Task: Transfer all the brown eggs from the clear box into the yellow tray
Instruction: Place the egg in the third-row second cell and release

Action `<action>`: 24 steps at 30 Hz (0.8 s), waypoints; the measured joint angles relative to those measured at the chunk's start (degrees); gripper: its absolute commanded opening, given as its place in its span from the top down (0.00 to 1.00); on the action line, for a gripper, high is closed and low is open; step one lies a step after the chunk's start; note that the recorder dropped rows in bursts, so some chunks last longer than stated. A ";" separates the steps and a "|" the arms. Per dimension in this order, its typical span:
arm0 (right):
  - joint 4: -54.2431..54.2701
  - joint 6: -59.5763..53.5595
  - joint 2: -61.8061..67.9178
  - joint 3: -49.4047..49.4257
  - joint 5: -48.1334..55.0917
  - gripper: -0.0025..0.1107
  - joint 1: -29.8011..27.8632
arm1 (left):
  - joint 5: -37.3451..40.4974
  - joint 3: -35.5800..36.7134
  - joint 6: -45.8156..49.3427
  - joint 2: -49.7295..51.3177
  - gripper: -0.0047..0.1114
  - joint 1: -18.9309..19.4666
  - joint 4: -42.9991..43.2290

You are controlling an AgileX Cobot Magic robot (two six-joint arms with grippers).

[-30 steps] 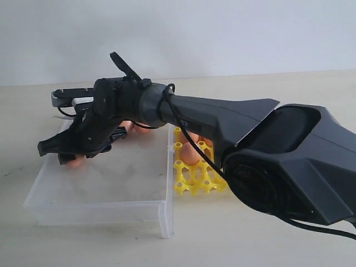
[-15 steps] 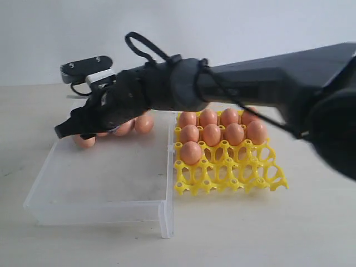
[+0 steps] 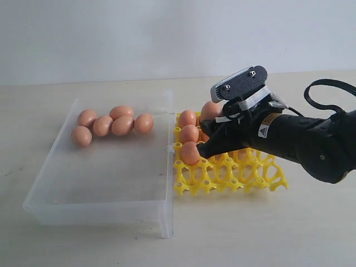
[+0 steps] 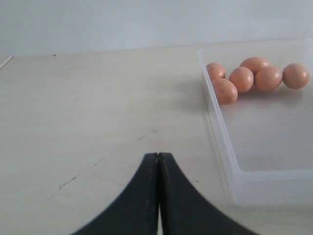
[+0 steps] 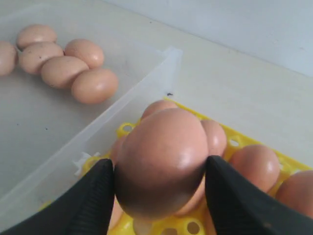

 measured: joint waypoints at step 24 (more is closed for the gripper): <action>-4.10 -0.35 8.22 0.42 -4.22 0.43 -2.14 | 0.00 0.00 0.00 0.00 0.96 0.00 0.00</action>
